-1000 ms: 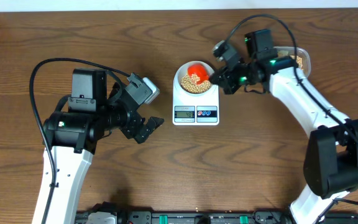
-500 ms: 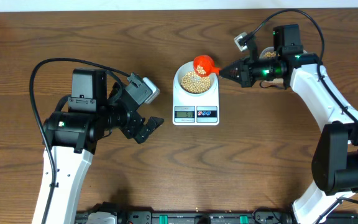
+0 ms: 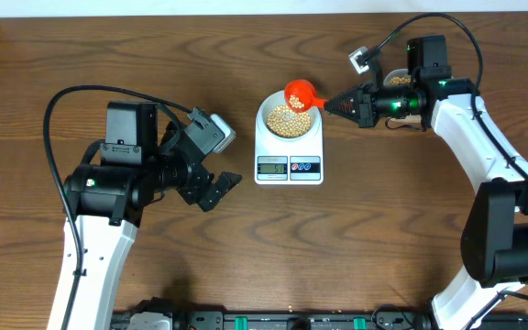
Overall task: Scoop item into bowl and weigh 50g on scale
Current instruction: 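Carry the red scoop with the right gripper back to the tub, then dip the red scoop into the soybean tub with the right gripper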
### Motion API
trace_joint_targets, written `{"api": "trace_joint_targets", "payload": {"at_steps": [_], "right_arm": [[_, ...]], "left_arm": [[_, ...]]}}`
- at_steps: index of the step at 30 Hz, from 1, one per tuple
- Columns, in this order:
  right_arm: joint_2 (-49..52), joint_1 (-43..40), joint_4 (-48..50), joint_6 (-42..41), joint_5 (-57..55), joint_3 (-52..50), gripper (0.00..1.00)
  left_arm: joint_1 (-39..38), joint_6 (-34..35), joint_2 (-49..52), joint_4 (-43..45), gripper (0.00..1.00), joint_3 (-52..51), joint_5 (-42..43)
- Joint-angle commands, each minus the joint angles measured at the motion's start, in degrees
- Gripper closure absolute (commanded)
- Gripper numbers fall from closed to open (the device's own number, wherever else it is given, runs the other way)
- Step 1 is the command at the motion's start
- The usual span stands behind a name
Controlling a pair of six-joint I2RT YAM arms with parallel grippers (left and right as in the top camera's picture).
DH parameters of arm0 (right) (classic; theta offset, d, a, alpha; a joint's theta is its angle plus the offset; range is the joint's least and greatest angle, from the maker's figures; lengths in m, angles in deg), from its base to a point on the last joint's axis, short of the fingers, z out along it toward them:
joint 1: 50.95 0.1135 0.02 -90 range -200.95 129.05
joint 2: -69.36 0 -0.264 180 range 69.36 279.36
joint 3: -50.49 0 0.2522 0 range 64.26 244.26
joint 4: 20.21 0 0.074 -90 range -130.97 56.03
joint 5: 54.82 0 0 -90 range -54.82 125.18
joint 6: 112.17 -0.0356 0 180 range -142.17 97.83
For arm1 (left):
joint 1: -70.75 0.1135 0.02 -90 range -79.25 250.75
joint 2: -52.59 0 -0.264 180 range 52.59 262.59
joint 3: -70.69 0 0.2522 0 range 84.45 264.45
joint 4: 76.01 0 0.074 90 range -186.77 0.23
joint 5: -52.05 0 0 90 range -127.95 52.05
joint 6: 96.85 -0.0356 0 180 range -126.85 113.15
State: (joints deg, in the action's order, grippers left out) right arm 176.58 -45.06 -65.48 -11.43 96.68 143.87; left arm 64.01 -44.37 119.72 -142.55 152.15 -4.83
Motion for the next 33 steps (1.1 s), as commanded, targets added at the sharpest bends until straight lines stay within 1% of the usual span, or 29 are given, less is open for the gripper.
{"api": "trace_joint_targets", "payload": {"at_steps": [1, 8, 13, 19, 25, 27, 29, 33], "right_arm": [[0.68, -0.44, 0.02, -0.44, 1.9, -0.24, 0.99], [0.68, -0.74, 0.11, -0.44, 2.12, -0.24, 0.99], [0.68, -2.95, 1.18, -0.46, 3.15, -0.22, 0.99], [0.66, -8.17, 1.05, -0.68, 3.74, -0.22, 0.99], [-0.11, -15.52, 0.61, -0.66, 3.39, -0.22, 0.99], [-0.83, -18.43, -0.17, -0.52, 0.7, -0.22, 0.99], [-1.55, -20.98, -1.86, 0.7, -5.31, -0.22, 0.99], [-2.93, -23.85, -3.74, 3.69, -12.5, -0.22, 0.99]], "left_arm": [[0.31, 0.26, 0.07, -0.33, 0.02, 1.79, 0.94], [0.31, 0.26, 0.07, -0.33, 0.02, 1.79, 0.94], [0.31, 0.28, 0.07, -0.33, 0.02, 1.79, 0.94], [0.31, 0.28, 0.07, -0.33, 0.02, 1.79, 0.94], [0.31, 0.26, 0.07, -0.33, 0.02, 1.79, 0.94], [0.31, 0.26, 0.07, -0.33, 0.02, 1.79, 0.94], [0.31, 0.26, 0.07, -0.33, 0.02, 1.79, 0.94], [0.31, 0.26, 0.07, -0.33, 0.02, 1.79, 0.94]]}}
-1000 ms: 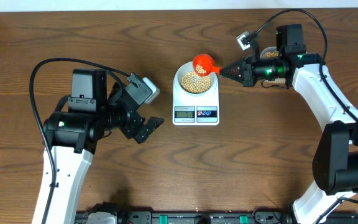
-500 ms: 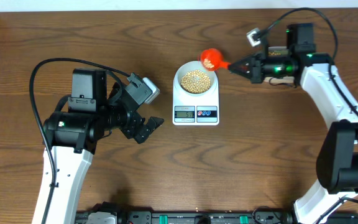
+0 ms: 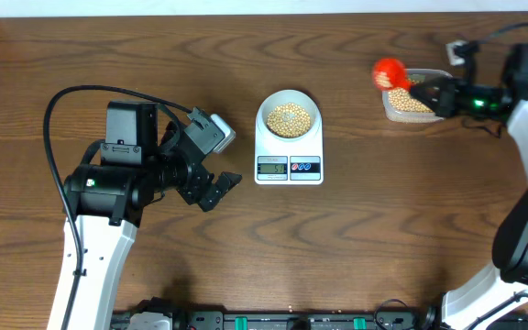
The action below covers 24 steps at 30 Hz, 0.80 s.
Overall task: Scoop item into bowl and weigh 50g on scale
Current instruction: 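Dip the red scoop into the soybean tub with the right gripper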
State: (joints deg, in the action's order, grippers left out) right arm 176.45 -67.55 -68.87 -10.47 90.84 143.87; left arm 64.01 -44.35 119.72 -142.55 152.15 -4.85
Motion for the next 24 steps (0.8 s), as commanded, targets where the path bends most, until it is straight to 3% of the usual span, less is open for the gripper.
{"api": "trace_joint_targets", "payload": {"at_steps": [1, 11, 24], "right_arm": [[-3.26, -1.57, -0.33, 2.75, -8.35, -0.22, 0.99], [-7.17, 0.22, -0.72, 6.88, -32.15, -0.22, 0.99], [-7.5, 1.33, -2.08, 7.67, -35.19, -0.22, 0.99]], "left_arm": [[0.31, 0.26, 0.07, -0.33, 0.02, 1.79, 0.96], [0.31, 0.26, 0.07, -0.33, 0.02, 1.79, 0.96], [0.31, 0.24, 0.07, -0.33, 0.02, 1.79, 0.96]]}}
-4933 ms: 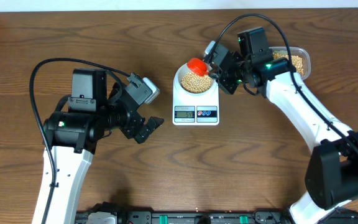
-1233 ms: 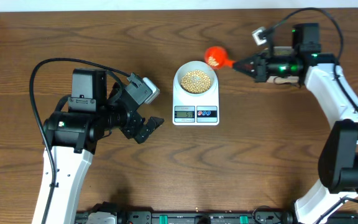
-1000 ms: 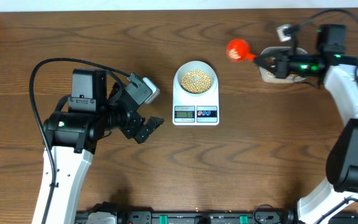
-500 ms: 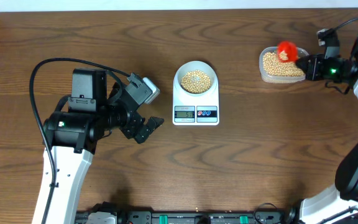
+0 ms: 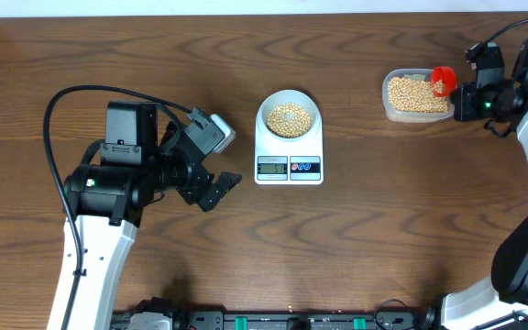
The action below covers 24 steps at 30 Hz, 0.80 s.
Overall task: Scoop item into bowl and weigh 50g on scale
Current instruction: 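Dip the red scoop into the soybean tub with the right gripper, then lift the filled scoop and carry it over the white bowl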
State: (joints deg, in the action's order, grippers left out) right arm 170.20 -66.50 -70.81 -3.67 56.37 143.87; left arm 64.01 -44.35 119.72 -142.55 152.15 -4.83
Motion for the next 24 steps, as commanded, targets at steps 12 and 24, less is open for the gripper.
{"api": "trace_joint_targets", "payload": {"at_steps": [12, 24], "right_arm": [[-4.94, 4.17, -1.14, 5.49, -8.13, -0.24, 0.99], [-4.96, 14.56, 2.25, 10.29, -34.23, -0.22, 0.99]], "left_arm": [[0.31, 0.24, 0.07, -0.33, 0.02, 1.79, 0.94], [0.31, 0.24, 0.07, -0.33, 0.02, 1.79, 0.94]]}}
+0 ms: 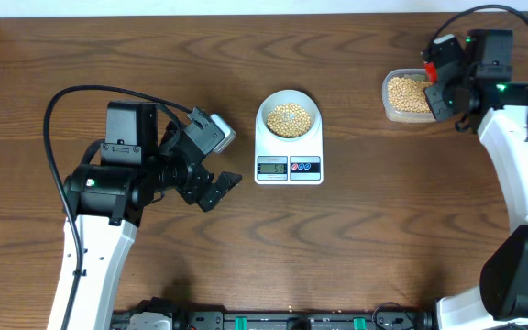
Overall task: Scoop item into bowl and weigh 50g on scale
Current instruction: 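Lift the filled scoop and carry it over the white bowl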
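A white bowl (288, 119) of tan beans sits on the white scale (289, 167) at the table's middle. At the back right stands a clear container (407, 95) with more beans. My right gripper (438, 88) hangs over that container's right end, shut on the red scoop (434, 89). Only small red bits of the scoop show under the wrist, and its cup is hidden. My left gripper (222, 187) rests open and empty on the table, left of the scale.
The left arm's base and black cable (71, 101) take up the left side. A dark rail (273, 321) runs along the front edge. A pale wall strip (246, 7) borders the back of the table.
The right wrist was right of the container with the scoop at its right rim. Now it is over the container's right end, turned, covering most of the scoop. The left arm is unchanged.
First the right gripper held the red scoop with beans over the bowl on the scale. Then the scoop was back at the container's left edge, then at its right rim. Now the wrist is over the container. The left arm never moved.
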### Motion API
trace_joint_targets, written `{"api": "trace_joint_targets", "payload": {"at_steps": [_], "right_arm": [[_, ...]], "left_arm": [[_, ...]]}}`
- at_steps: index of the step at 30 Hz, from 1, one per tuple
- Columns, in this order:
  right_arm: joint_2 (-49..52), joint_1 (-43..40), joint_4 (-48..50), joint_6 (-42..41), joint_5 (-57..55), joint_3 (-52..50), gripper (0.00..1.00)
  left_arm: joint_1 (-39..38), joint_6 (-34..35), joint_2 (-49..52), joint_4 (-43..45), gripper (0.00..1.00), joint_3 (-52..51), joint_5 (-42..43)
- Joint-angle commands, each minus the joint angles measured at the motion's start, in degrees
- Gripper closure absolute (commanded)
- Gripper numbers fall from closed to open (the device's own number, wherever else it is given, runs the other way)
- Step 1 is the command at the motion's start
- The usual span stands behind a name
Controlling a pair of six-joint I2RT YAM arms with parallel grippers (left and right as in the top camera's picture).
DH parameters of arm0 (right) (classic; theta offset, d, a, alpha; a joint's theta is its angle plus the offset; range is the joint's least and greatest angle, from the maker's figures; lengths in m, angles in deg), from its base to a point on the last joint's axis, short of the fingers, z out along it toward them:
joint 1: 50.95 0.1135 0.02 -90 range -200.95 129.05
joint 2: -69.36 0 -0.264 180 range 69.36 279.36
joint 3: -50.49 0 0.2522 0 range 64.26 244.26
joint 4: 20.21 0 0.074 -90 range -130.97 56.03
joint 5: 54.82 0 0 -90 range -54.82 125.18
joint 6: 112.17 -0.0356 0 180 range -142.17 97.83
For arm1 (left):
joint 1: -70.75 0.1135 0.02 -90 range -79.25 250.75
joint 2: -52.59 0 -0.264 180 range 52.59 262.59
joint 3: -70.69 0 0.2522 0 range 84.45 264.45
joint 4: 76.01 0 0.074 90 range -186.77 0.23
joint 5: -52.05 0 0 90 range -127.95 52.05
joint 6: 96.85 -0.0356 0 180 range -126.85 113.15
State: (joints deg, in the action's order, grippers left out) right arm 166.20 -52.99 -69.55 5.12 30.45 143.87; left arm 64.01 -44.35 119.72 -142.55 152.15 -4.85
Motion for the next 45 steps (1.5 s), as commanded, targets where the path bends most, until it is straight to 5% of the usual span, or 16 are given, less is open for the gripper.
{"api": "trace_joint_targets", "payload": {"at_steps": [1, 11, 45], "right_arm": [[-1.05, 1.62, 1.55, 1.44, -6.01, -0.22, 0.99], [-1.22, 6.84, 3.87, -1.11, 42.86, -0.22, 0.99], [3.37, 16.52, 2.29, -1.97, 43.25, -0.24, 0.99]], "left_arm": [[0.31, 0.26, 0.07, -0.33, 0.02, 1.79, 0.96], [0.31, 0.24, 0.07, -0.33, 0.02, 1.79, 0.96], [0.31, 0.24, 0.07, -0.33, 0.02, 1.79, 0.96]]}}
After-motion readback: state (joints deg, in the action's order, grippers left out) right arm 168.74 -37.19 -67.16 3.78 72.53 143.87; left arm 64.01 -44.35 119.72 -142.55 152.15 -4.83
